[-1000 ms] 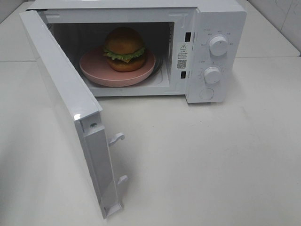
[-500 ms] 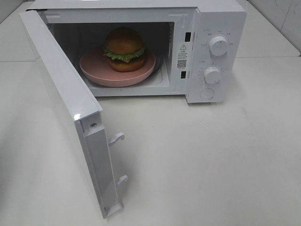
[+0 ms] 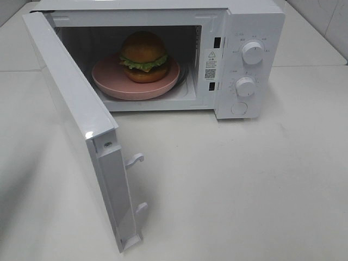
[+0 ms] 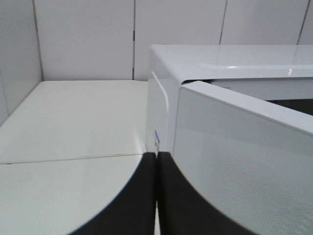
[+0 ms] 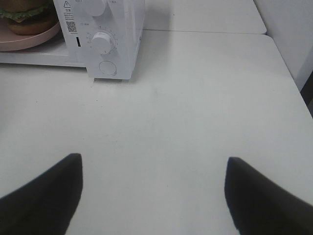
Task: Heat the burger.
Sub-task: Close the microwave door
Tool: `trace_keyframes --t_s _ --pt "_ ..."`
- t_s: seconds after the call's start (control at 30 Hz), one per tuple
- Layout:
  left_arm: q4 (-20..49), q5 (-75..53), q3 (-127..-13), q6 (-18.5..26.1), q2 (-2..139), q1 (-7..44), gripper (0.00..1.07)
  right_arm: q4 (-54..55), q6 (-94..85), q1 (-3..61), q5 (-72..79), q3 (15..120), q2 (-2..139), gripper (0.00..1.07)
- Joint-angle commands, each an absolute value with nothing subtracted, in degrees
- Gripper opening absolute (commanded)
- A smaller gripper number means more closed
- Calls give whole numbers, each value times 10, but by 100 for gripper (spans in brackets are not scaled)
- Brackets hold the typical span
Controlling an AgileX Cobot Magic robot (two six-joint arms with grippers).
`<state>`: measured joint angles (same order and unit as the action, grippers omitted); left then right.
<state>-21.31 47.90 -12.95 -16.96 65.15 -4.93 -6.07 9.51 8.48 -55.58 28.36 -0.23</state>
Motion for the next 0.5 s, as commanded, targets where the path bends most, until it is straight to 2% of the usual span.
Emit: trace_keyframes --t_s 0.03,0.13,0.3,0.5 --pt "-258 509 -146 -209 689 -46 0 -62 99 81 -552 283 -18 76" --pt "-285 509 -163 -227 713 -46 0 -62 99 81 -552 283 -18 76" --pt "-331 508 -187 -232 744 -46 0 -62 99 81 -552 283 -18 76" --pt "-335 509 -194 -236 764 -46 0 -62 99 81 -552 283 -18 76"
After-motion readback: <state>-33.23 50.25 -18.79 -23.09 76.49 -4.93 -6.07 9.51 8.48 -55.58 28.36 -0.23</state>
